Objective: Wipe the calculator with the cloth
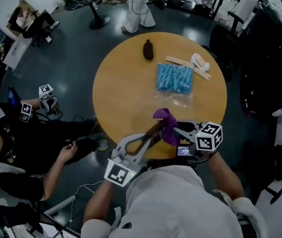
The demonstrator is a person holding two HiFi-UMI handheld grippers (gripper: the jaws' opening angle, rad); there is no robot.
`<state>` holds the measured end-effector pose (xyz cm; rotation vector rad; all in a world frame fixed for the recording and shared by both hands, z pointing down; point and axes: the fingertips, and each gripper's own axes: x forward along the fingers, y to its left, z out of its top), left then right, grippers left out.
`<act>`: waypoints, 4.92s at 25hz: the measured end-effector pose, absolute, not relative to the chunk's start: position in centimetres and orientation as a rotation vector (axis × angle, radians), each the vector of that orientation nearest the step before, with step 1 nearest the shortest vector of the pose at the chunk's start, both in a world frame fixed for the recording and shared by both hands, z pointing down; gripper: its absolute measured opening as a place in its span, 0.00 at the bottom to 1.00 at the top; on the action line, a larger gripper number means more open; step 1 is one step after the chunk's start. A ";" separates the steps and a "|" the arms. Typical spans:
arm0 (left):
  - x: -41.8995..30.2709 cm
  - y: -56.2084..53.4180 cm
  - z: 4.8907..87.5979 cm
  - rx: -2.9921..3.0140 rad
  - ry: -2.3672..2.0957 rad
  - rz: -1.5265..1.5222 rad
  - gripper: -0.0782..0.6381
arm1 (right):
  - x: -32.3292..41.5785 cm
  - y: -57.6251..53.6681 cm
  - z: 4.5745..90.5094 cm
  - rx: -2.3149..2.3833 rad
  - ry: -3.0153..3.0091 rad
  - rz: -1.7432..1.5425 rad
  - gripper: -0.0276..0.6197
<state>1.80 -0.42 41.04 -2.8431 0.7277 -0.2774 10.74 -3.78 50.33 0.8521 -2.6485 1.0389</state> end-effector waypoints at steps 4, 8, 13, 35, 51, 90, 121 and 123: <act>2.6 -0.6 40.3 -2.814 0.706 -0.279 0.17 | 10.7 -2.7 52.9 0.810 -2.634 1.151 0.17; 2.8 -1.0 40.4 -2.808 0.706 -0.312 0.17 | 9.8 -1.3 56.2 0.750 -2.578 1.205 0.17; 3.6 0.7 40.8 -2.794 0.577 -0.337 0.17 | 12.1 -0.2 61.7 0.663 -2.421 1.059 0.17; 6.6 9.9 36.6 -2.742 0.028 -0.250 0.17 | 9.1 7.7 36.9 -0.580 -2.429 0.403 0.17; 8.3 15.2 34.5 -2.603 -0.244 -0.224 0.17 | 7.9 11.1 38.3 -0.885 -2.292 0.736 0.17; 3.5 10.7 27.7 -2.752 0.080 0.029 0.17 | 5.0 13.3 45.5 -1.012 -2.229 1.036 0.17; 1.5 5.7 30.5 -2.796 0.359 0.070 0.17 | 4.6 5.7 45.9 -0.689 -2.587 1.220 0.17; 1.8 5.0 30.8 -2.812 0.380 0.083 0.17 | 4.4 6.1 47.2 -0.636 -2.576 1.155 0.17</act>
